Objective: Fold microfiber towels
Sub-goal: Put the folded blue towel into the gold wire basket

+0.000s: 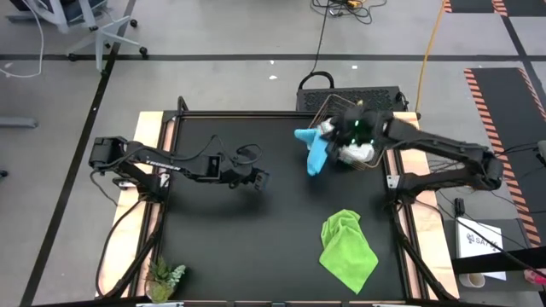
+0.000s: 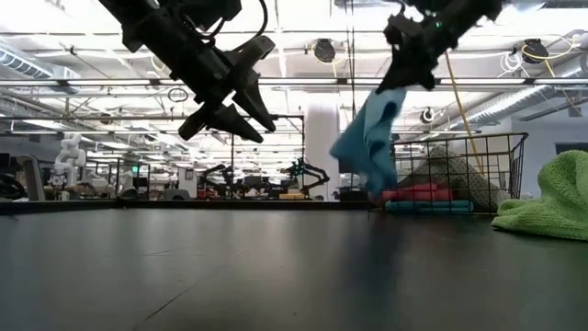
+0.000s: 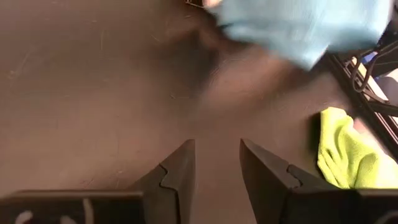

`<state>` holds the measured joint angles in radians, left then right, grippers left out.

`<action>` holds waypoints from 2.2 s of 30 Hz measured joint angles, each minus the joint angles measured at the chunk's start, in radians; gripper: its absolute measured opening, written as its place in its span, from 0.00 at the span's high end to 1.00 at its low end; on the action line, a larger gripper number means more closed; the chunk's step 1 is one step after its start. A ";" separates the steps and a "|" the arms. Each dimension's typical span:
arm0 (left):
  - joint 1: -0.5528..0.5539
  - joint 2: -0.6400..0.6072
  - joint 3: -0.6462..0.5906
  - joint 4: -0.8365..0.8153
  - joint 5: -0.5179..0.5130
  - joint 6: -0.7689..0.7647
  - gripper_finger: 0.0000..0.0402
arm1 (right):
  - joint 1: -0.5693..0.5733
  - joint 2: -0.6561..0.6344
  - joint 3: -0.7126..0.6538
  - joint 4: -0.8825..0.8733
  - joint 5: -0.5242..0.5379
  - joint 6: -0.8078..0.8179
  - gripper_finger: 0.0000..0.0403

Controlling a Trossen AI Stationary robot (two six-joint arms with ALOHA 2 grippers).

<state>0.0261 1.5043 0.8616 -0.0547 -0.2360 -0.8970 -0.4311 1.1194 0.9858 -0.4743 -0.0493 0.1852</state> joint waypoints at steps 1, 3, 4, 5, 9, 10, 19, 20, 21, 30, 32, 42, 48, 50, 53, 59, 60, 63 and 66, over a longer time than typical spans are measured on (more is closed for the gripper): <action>0.000 0.000 0.000 -0.003 0.000 -0.003 0.69 | -0.023 0.000 0.034 -0.022 0.000 -0.029 1.00; 0.000 0.000 0.000 -0.005 0.000 -0.006 0.69 | -0.071 0.006 0.110 -0.064 -0.002 -0.088 1.00; 0.000 0.000 0.000 -0.007 0.000 -0.006 0.69 | -0.093 0.013 0.150 -0.072 -0.002 -0.113 1.00; 0.000 0.000 0.000 -0.008 0.000 -0.006 0.69 | -0.115 0.022 0.190 -0.077 -0.003 -0.136 1.00; 0.000 0.000 0.000 -0.010 0.000 -0.006 0.69 | -0.203 0.061 0.335 -0.110 -0.004 -0.198 1.00; 0.000 0.000 0.000 -0.011 0.000 -0.007 0.69 | -0.221 0.072 0.363 -0.110 -0.007 -0.201 1.00; 0.000 0.000 0.000 -0.026 0.000 -0.003 0.69 | -0.317 0.165 0.421 -0.261 -0.156 -0.134 1.00; 0.000 0.000 0.000 -0.026 0.000 -0.003 0.69 | -0.317 0.172 0.421 -0.283 -0.156 -0.134 1.00; 0.000 0.000 0.000 -0.026 0.000 -0.002 0.69 | -0.317 0.175 0.421 -0.292 -0.157 -0.134 1.00; 0.000 0.000 0.000 -0.030 -0.001 0.003 0.69 | -0.326 0.084 0.421 -0.356 -0.162 -0.097 1.00; 0.000 0.000 0.000 -0.030 -0.001 0.005 0.69 | -0.329 0.052 0.421 -0.388 -0.161 -0.086 1.00; 0.000 0.000 0.000 -0.031 -0.001 0.021 0.69 | -0.329 0.021 0.421 -0.468 -0.163 -0.036 1.00; 0.000 0.000 0.000 -0.031 -0.001 0.022 0.69 | -0.329 0.078 0.421 -0.397 -0.265 -0.027 1.00; 0.000 0.000 0.000 -0.031 -0.001 0.022 0.69 | -0.328 0.090 0.421 -0.435 -0.267 -0.029 1.00; 0.000 0.000 0.000 -0.031 -0.001 0.022 0.69 | -0.328 0.097 0.406 -0.533 -0.252 -0.031 1.00; -0.003 0.000 0.000 -0.031 -0.001 0.021 0.69 | -0.350 0.093 0.310 -0.738 -0.076 -0.070 1.00; -0.004 0.000 0.000 -0.031 -0.001 0.021 0.69 | -0.362 0.093 0.289 -0.759 -0.054 -0.073 1.00; -0.005 0.001 0.000 -0.031 -0.001 0.021 0.69 | -0.394 0.093 0.216 -0.764 -0.032 -0.108 1.00; -0.005 0.001 0.000 -0.031 -0.001 0.021 0.69 | -0.422 0.093 0.142 -0.734 0.023 -0.176 1.00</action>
<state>0.0212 1.5051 0.8616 -0.0852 -0.2367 -0.8757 -0.8533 1.2125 1.1276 -1.2086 -0.0266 0.0096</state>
